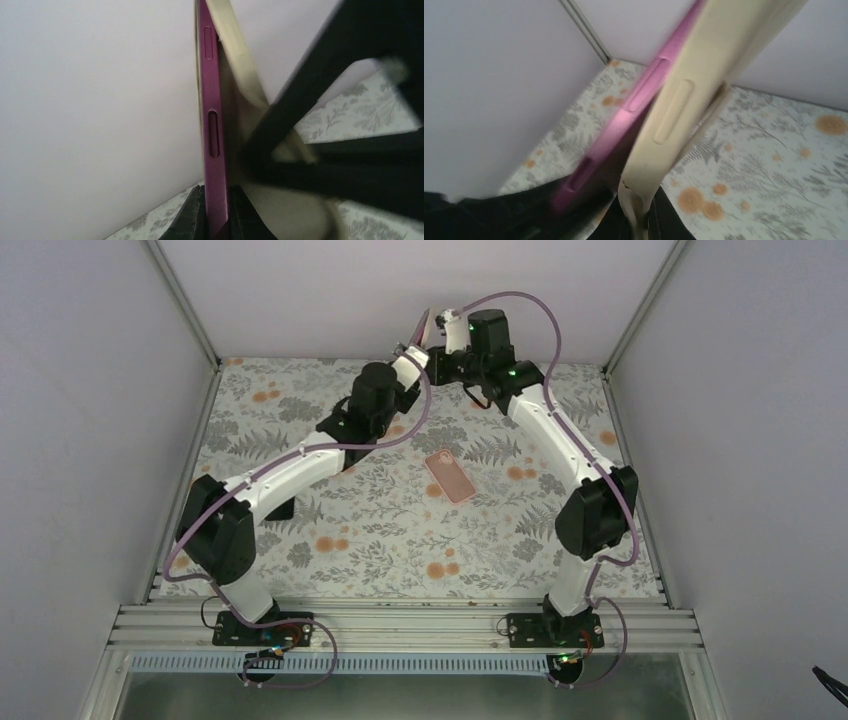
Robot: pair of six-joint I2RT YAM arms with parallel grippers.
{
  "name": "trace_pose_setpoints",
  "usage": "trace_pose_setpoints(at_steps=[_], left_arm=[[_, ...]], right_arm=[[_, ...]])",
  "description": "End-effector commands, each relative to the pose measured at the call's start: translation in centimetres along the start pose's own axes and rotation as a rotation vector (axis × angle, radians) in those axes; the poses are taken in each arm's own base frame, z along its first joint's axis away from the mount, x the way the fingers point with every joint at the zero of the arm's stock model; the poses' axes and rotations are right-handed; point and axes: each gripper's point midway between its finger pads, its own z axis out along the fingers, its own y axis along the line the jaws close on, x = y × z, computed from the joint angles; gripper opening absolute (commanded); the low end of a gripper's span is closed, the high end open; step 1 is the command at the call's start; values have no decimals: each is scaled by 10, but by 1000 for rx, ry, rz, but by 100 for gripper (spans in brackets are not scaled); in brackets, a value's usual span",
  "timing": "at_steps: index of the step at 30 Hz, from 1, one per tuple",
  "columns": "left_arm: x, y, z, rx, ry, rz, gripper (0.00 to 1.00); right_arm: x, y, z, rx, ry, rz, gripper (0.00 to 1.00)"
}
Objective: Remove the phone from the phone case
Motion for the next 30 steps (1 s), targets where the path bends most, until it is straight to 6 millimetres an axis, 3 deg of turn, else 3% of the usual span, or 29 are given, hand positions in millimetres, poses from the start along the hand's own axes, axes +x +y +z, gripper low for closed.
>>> trace_pose_setpoints(at_steps=[1, 4, 7, 11, 18, 21, 30], left_arm=[[4, 55, -27, -52, 13, 91, 2], [22, 61, -45, -52, 40, 196, 2], [39, 67, -61, -44, 72, 269, 2], [73, 45, -81, 65, 141, 408, 2], [176, 15, -105, 112, 343, 632, 2], [213, 4, -118, 143, 398, 684, 2], [279, -17, -144, 243, 527, 757, 2]], right_arm=[[21, -64, -34, 178, 100, -80, 3], [46, -92, -40, 224, 191, -80, 3], [69, -105, -51, 218, 259, -78, 3], [112, -85, -58, 62, 398, -86, 3], [207, -45, -80, -138, 655, -80, 3], [239, -47, -95, -122, 725, -93, 3], [320, -66, -142, -23, 864, -81, 3]])
